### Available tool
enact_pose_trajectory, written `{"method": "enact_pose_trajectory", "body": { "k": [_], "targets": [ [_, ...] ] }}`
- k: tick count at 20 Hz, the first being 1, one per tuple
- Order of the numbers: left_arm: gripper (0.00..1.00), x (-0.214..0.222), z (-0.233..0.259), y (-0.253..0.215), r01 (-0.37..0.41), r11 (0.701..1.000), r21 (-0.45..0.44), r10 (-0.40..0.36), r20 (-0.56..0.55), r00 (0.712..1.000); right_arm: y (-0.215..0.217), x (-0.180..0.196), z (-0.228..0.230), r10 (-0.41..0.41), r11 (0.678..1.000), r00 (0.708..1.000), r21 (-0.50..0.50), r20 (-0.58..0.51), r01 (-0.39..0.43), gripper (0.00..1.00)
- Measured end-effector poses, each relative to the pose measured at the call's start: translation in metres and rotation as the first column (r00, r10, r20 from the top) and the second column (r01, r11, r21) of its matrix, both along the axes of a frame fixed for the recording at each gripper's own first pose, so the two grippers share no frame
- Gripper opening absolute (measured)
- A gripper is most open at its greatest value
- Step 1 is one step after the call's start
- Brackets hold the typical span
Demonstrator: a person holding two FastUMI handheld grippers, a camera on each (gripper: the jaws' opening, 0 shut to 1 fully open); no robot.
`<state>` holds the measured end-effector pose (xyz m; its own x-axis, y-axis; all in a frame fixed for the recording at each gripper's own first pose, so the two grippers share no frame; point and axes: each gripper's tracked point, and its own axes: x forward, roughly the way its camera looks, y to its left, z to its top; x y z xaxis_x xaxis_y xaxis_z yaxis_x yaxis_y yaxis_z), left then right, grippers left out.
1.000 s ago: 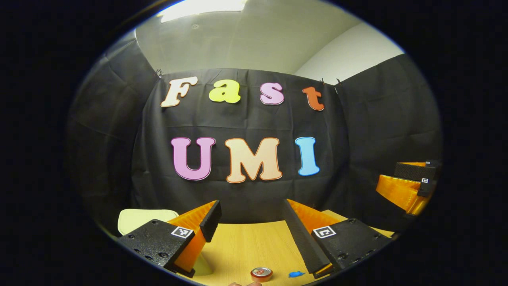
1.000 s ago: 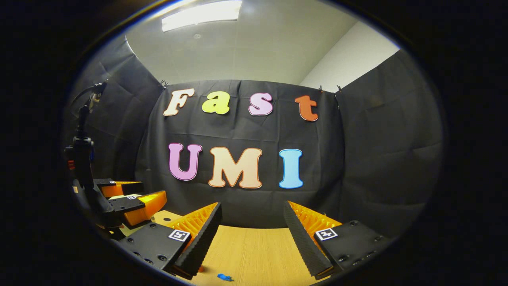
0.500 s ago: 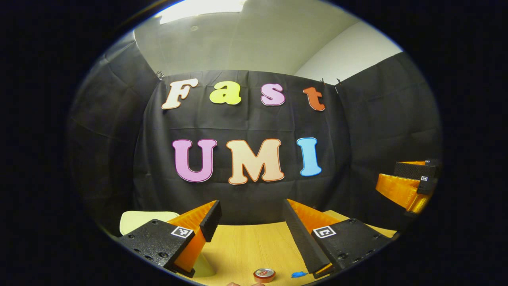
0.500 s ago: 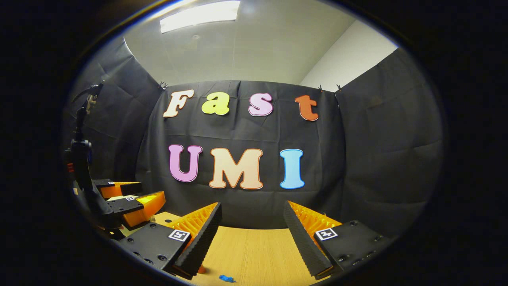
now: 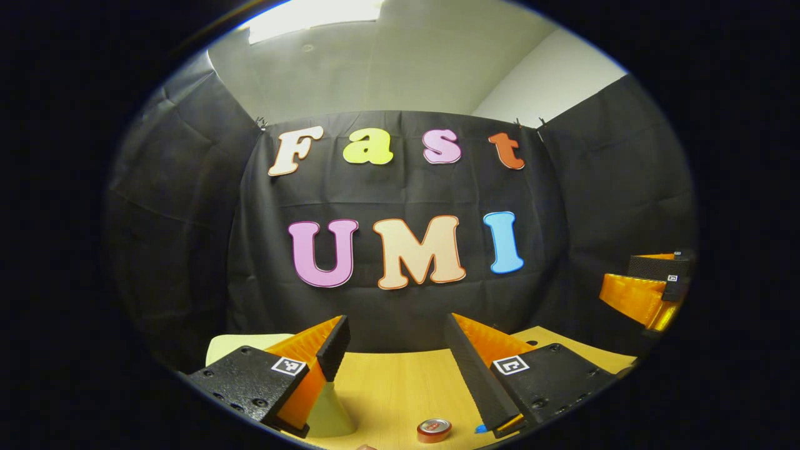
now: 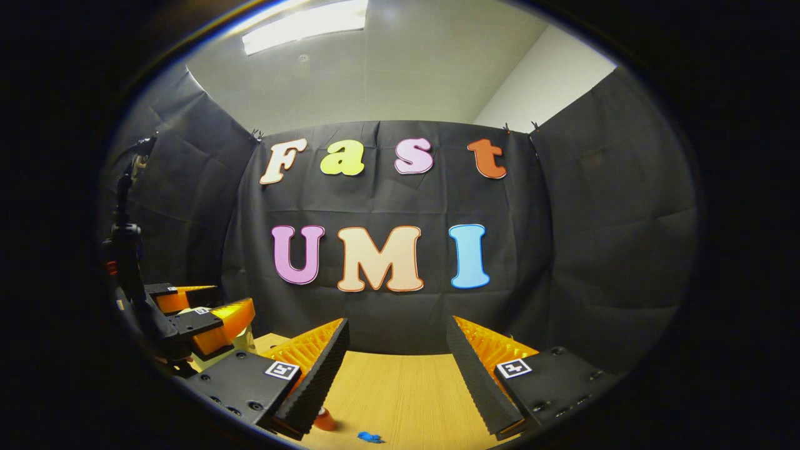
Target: Press the lid of the desktop garbage bin to open it, pick up the crumpled paper on the desktop and throw it into the bin, then pick up the pop can on the desktop and drop it into the bin, and finally close the garbage bin lid.
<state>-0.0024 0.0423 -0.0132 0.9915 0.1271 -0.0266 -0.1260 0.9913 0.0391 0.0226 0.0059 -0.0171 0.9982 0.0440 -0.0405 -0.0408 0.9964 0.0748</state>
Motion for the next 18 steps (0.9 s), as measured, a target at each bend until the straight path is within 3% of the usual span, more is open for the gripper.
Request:
{"method": "enact_pose_trajectory", "body": {
  "k": [10, 12, 13, 14, 17, 18],
  "targets": [
    [0.53, 0.0, -0.026, 0.02, -0.042, 0.999, 0.019, 0.044, -0.078, 0.996, 0.003, 0.013, -0.017, 0.023, 1.0, 0.999, -0.01, -0.024, -0.024, 0.98],
    [0.39, -0.001, -0.029, 0.026, -0.063, 0.998, 0.012, 0.064, -0.086, 0.994, 0.005, 0.014, -0.02, 0.03, 0.999, 0.999, -0.018, -0.029, -0.03, 0.98],
    [0.24, -0.001, -0.03, 0.03, -0.073, 0.997, 0.01, 0.074, -0.087, 0.993, 0.006, 0.014, -0.02, 0.034, 0.999, 0.999, -0.021, -0.03, -0.035, 0.98],
    [0.28, -0.001, -0.029, 0.037, -0.091, 0.996, 0.013, 0.091, -0.085, 0.992, 0.008, 0.016, -0.02, 0.039, 0.999, 0.999, -0.023, -0.03, -0.039, 0.98],
    [0.05, -0.007, -0.029, 0.061, -0.164, 0.987, 0.002, 0.163, -0.083, 0.983, 0.012, 0.018, -0.021, 0.051, 0.998, 0.998, -0.021, -0.028, -0.052, 0.98],
    [0.02, -0.008, -0.031, 0.065, -0.177, 0.984, -0.01, 0.175, -0.095, 0.98, 0.015, 0.019, -0.021, 0.056, 0.998, 0.998, -0.024, -0.029, -0.056, 0.98]
  ]
}}
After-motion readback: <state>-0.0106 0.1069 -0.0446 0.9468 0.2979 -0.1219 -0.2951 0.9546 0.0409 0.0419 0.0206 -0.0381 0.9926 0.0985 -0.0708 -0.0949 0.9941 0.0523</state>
